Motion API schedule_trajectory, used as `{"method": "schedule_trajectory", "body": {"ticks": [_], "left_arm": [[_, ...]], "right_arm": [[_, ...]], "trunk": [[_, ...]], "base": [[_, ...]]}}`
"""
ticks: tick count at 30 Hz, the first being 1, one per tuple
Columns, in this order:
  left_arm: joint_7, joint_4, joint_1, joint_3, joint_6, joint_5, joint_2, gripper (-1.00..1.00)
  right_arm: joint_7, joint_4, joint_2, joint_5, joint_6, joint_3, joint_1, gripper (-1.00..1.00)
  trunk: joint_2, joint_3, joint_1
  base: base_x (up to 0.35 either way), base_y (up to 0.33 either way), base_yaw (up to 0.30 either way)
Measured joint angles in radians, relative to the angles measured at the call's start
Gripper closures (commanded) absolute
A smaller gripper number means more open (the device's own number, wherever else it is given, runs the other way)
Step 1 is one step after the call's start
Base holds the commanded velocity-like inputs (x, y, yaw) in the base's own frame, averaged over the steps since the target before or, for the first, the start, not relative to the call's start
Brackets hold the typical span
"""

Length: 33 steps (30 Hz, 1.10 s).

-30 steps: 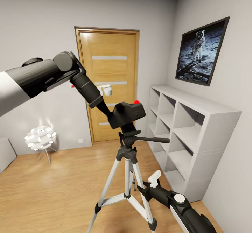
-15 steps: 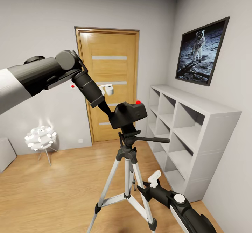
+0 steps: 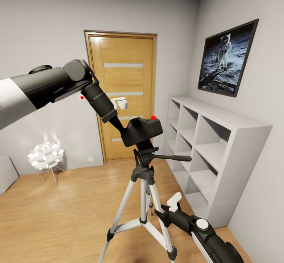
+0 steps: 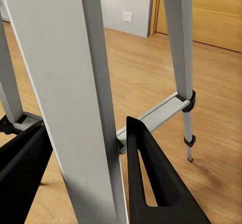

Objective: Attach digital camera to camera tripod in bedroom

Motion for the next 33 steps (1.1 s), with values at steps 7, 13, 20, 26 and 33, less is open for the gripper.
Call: {"method": "schedule_trajectory", "body": {"ticks": [7,13,20,26,33], "left_arm": [[0.0,0.004,0.001,-0.005,0.0,0.001,-0.001,1.0],[0.0,0.006,0.0,-0.006,0.0,0.001,-0.002,1.0],[0.0,0.017,0.0,-0.007,0.0,0.001,-0.01,1.0],[0.0,0.049,-0.014,-0.01,0.0,0.002,-0.023,1.0],[0.0,0.062,-0.043,-0.059,0.0,0.007,-0.026,1.0]], "right_arm": [[0.0,0.0,-0.001,-0.001,0.0,0.0,0.001,1.0],[0.0,0.0,0.0,-0.001,0.0,0.0,0.001,1.0],[0.0,0.0,-0.001,-0.002,0.0,0.001,0.001,1.0],[0.0,-0.001,0.0,0.001,0.0,0.0,0.001,1.0],[0.0,0.0,0.0,0.0,0.0,0.001,0.001,1.0]], "trunk": [[0.0,0.0,0.0],[0.0,0.0,0.0],[0.0,0.0,0.0],[0.0,0.0,0.0],[0.0,0.0,0.0]], "base": [[0.0,0.0,0.0],[0.0,0.0,0.0],[0.0,0.0,0.0],[0.0,0.0,0.0],[0.0,0.0,0.0]]}}
